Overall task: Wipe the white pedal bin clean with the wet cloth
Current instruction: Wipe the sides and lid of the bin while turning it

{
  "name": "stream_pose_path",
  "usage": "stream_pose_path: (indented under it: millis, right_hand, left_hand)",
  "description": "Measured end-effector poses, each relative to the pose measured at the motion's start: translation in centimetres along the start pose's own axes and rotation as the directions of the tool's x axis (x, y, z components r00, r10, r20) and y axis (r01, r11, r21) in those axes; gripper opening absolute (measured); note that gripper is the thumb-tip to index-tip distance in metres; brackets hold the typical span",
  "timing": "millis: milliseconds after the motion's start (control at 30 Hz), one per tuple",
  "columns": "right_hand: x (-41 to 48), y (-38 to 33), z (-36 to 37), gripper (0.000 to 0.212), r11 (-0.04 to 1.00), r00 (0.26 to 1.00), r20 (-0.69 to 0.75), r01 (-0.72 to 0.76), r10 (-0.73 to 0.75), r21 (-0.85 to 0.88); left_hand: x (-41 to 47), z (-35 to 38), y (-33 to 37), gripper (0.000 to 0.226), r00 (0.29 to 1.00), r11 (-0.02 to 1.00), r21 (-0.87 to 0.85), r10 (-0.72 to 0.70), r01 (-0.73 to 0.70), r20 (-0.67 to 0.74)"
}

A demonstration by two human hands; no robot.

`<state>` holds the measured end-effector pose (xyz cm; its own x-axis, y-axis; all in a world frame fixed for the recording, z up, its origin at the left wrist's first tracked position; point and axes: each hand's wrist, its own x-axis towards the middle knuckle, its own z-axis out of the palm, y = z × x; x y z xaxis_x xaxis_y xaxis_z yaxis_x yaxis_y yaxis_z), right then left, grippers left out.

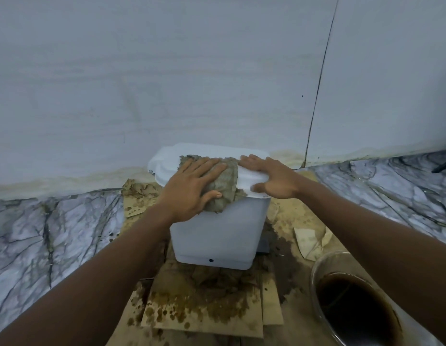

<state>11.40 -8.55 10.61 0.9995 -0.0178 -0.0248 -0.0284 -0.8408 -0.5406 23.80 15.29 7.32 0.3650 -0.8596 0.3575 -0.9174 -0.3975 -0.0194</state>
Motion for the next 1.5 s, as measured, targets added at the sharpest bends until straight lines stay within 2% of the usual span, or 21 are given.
stream_pose_path:
  millis: [133,333,500,700,800,967,1100,1167,1300,1500]
  right_hand:
    - [-0.5,0.7,0.4,0.090,0.999,0.999,0.030,0.040,-0.039,-0.007]
    - [-0.4,1.0,0.8,0.083,0.990,0.997,-0.061,0.064,-0.056,0.126]
    - [-0.2,2.3,0.8,0.093,0.994,0.989,-0.122,0.088,-0.079,0.069]
    - [-0.2,1.1,1.2,0.099,0.991,0.994,-0.048,0.089,-0.094,-0.099]
    - [-0.9,1.2,1.1,0.086,0.998,0.996,-0.070,0.054,-0.052,0.023]
    - [-1.6,-0.4,1.9,0.089,0.996,0.997,-0.075,0.029,-0.035,-0.087]
    - [-1.7,-1.7,1.5,0.098,0.995,0.996,-0.080,-0.039,0.032,-0.092]
    - [-1.7,-2.6,1.5,0.099,0.993,0.993,-0.115,0.005,-0.019,-0.121]
    - [-1.0,-4.4,4.0,0.089,0.937,0.960,-0.107,0.222,-0.259,-0.270]
    - [0.3,-2.7,4.4,0.078,0.881,0.957,-0.092,0.211,-0.274,-0.423]
  left_hand:
    - [-0.3,0.0,0.4,0.066,0.999,1.000,-0.006,0.006,-0.006,-0.034]
    - [2.8,1.1,4.2,0.070,1.000,1.000,0.009,-0.014,0.014,-0.028]
    - [4.3,1.6,4.9,0.069,0.999,1.000,0.008,0.020,-0.020,-0.044]
    - [0.5,-0.1,0.6,0.067,0.999,0.999,-0.036,0.003,-0.004,-0.032]
    - [-1.4,-1.2,-1.9,0.070,0.999,0.998,-0.040,-0.044,0.044,-0.003]
    - [-2.9,-1.7,-2.1,0.074,0.994,0.991,-0.075,-0.107,0.107,0.009]
    - [-1.8,-1.2,0.2,0.075,0.990,0.989,-0.036,-0.140,0.140,0.016]
    - [-1.0,-1.2,1.3,0.075,0.992,0.992,-0.044,-0.118,0.120,0.038]
    - [-0.3,-2.1,1.3,0.081,0.995,0.987,-0.143,-0.069,0.079,0.069]
    - [-2.4,-2.4,-2.4,0.091,0.964,0.962,-0.078,-0.255,0.260,0.070]
